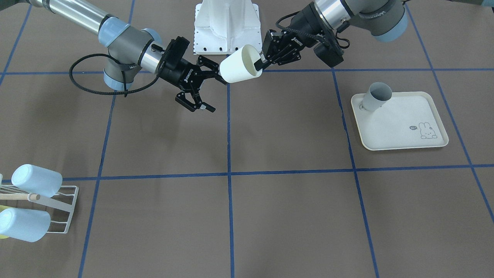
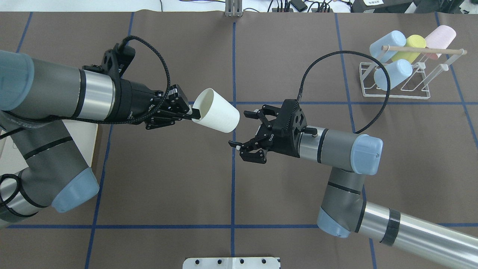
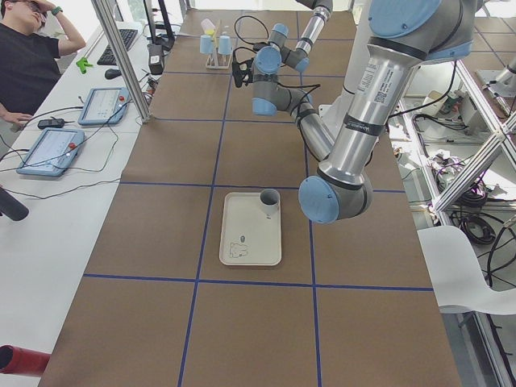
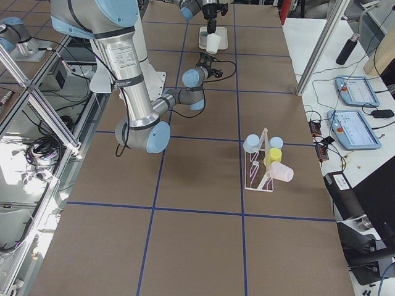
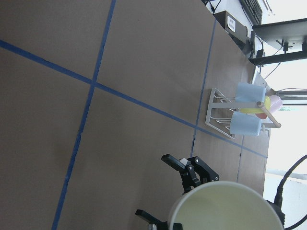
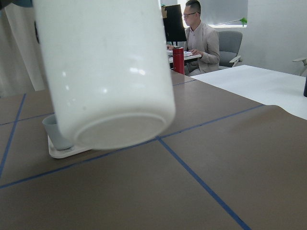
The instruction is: Transfer IKEA cup to right arm and place on rack
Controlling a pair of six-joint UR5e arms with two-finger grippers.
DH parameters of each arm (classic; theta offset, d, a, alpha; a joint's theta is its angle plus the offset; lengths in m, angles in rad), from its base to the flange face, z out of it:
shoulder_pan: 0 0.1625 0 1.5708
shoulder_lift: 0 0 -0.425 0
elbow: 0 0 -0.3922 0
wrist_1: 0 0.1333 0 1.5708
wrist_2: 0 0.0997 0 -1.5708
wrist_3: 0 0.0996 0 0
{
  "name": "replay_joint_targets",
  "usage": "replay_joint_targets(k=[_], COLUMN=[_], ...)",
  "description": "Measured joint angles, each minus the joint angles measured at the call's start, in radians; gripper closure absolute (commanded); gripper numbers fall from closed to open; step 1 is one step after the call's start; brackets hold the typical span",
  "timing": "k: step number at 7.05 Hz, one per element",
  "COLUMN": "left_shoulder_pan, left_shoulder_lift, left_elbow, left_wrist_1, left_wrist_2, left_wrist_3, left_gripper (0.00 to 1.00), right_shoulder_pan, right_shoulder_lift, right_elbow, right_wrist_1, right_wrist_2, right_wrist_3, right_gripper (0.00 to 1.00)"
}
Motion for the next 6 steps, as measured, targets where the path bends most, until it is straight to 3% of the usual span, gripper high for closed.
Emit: replay_joint_targets(k=[6], left_shoulder_pan=[0.037], left_shoulder_lift=[-0.004], left_elbow=[0.026], left_wrist_1=[-0.003], left_wrist_2=[0.0], left_wrist_3=[0.01], left_gripper=[1.0], right_shoulder_pan=[-0.029], right_shoulder_lift=[0.01], right_elbow=[0.006], right_wrist_1=[0.049], right_wrist_2=[0.003], right_wrist_3=[-0.035], right_gripper=[0.01])
